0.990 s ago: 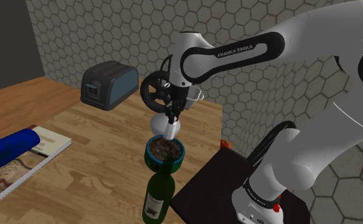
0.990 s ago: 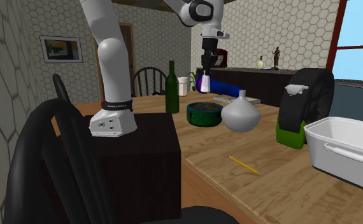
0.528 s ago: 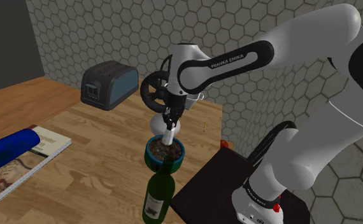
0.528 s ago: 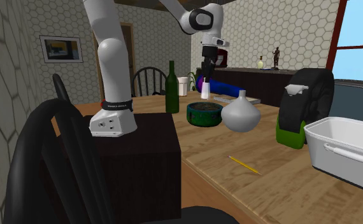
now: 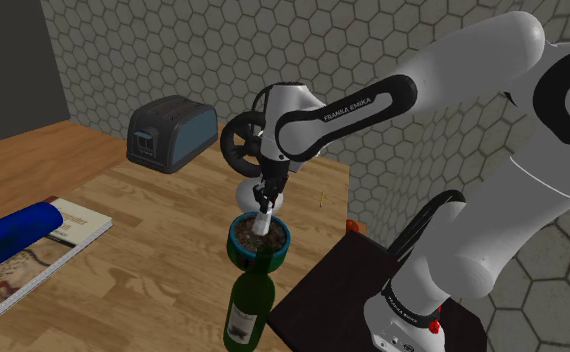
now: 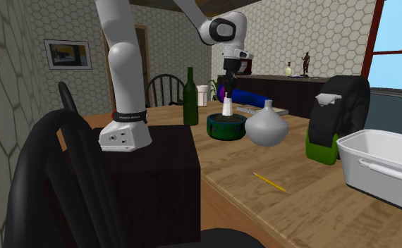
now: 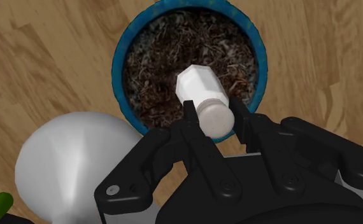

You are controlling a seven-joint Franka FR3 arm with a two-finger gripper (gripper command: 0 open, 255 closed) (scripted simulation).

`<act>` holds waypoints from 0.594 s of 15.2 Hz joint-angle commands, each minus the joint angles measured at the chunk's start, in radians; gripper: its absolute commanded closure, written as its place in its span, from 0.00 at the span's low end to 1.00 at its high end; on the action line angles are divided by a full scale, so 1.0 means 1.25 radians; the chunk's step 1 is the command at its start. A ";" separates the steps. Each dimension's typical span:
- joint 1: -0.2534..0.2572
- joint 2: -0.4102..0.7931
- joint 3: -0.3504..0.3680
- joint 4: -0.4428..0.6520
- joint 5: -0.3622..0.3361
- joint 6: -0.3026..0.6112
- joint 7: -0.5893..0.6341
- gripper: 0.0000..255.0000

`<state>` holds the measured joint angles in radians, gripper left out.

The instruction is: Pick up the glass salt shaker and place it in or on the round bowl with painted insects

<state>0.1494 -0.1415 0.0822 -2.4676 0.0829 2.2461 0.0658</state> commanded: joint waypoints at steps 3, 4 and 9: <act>0.000 0.000 0.000 -0.001 0.000 0.001 0.000 1.00; 0.000 0.000 0.000 -0.001 0.000 0.001 0.000 1.00; 0.000 0.000 0.000 -0.001 0.000 0.001 0.000 0.00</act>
<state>0.1493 -0.1414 0.0820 -2.4689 0.0830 2.2479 0.0653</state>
